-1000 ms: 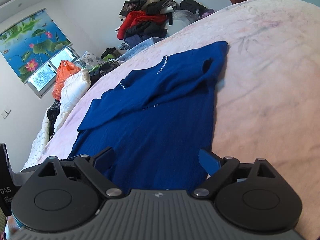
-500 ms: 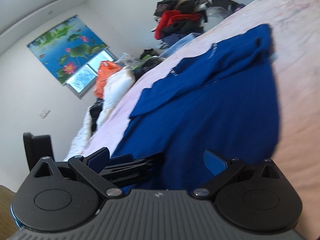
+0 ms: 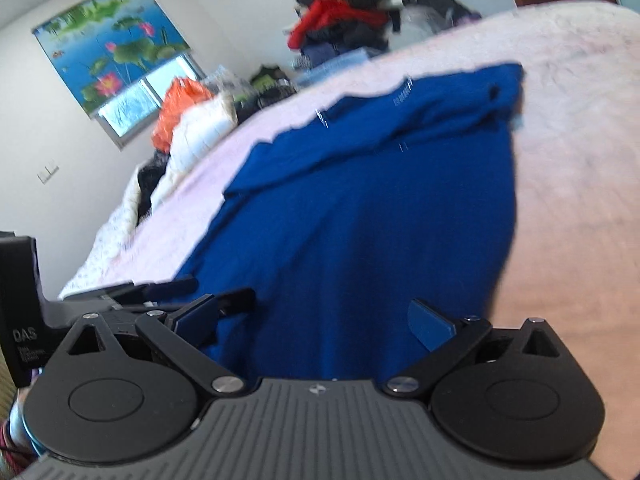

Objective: Fold small clothes
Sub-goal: 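Move both open grippers over the sweater's hem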

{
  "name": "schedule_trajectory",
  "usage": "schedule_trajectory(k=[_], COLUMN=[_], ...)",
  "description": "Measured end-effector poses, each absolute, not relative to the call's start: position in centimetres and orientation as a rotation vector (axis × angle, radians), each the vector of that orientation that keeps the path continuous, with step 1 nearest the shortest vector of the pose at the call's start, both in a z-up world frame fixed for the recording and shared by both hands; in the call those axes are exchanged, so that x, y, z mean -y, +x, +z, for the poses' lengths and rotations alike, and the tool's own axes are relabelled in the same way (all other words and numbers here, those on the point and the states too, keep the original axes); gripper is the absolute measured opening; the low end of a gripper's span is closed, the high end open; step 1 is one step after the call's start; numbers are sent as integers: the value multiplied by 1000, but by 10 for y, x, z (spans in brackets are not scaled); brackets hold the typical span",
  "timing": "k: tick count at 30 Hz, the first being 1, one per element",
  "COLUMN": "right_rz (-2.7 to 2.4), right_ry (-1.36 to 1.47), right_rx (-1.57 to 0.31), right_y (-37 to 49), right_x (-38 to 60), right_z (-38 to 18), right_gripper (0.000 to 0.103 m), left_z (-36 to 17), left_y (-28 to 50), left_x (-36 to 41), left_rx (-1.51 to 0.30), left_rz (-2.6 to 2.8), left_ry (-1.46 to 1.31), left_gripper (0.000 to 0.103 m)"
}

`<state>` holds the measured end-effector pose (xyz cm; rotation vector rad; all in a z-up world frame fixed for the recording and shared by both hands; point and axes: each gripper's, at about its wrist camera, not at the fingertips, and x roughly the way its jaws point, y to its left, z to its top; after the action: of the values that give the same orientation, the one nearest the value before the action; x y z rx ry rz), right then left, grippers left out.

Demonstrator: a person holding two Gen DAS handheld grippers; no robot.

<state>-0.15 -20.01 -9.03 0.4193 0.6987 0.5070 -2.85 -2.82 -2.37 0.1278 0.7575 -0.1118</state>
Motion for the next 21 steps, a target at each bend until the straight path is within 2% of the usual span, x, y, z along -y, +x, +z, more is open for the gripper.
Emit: schedule_trajectory(k=[9, 13, 21], right_rz=[480, 510, 540], right_ry=[522, 570, 488], right_rx=[-694, -746, -835], right_y=[-24, -33, -49], right_x=[251, 257, 242], right_z=[-88, -93, -90], right_gripper=[102, 102, 101], left_z=[-22, -23, -24], left_y=[-51, -55, -63], left_x=[13, 5, -7], left_rx=[-761, -777, -811], left_rz=[-122, -89, -40], left_ry=[146, 145, 121], left_gripper=[80, 80, 80])
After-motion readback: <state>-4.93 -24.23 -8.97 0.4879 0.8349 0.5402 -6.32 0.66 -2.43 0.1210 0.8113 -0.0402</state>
